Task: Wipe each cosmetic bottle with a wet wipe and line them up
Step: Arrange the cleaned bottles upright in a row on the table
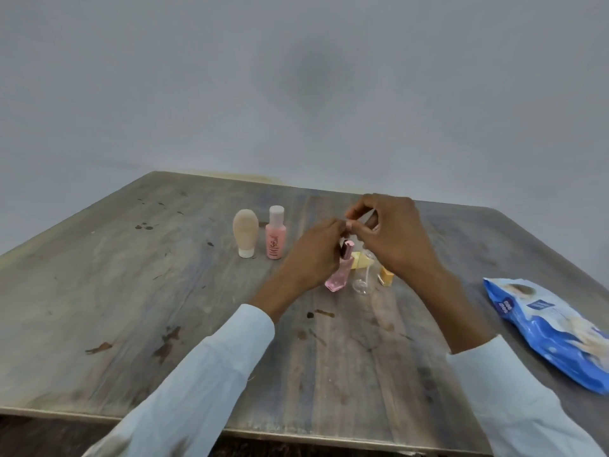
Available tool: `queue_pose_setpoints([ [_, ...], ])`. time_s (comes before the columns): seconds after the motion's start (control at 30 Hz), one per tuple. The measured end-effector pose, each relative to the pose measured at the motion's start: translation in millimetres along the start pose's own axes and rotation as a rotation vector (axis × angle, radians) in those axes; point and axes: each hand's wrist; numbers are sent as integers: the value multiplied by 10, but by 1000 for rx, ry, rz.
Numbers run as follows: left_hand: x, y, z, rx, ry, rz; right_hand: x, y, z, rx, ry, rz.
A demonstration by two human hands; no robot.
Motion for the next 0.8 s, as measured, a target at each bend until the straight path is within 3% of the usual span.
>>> queue_pose_setpoints([
  [0.23,77,24,206,-80,66,-76,224,136,-184,-23,107,64],
  [0.43,44,42,251,-181,225,2,272,140,-221,-64,16,20],
  [0.8,89,89,390,-130,89,134,393,220,-292,-49,11,-31],
])
Point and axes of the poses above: each hand's wrist, its own y-axis away from the middle knuckle, its own x-axis out of the palm, z = x × y, and after that the axes turned 11 degrees about x, right-handed
